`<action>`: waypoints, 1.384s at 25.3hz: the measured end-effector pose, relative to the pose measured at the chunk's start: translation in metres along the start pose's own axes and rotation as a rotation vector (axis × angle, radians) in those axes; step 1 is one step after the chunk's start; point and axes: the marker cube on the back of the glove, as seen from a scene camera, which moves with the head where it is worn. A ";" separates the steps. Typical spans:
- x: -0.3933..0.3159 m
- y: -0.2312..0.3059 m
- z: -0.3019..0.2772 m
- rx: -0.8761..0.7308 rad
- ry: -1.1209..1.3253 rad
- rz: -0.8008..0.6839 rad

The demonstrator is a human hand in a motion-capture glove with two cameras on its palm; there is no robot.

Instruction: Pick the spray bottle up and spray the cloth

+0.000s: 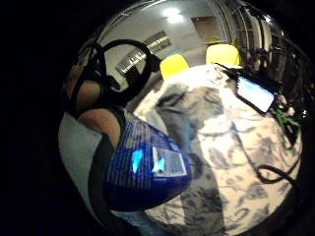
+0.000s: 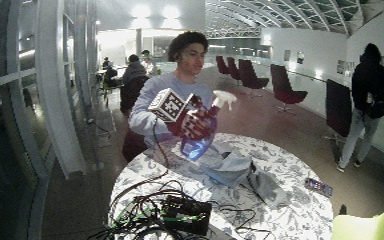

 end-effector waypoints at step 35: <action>-0.061 0.047 0.250 -0.280 -0.217 -0.135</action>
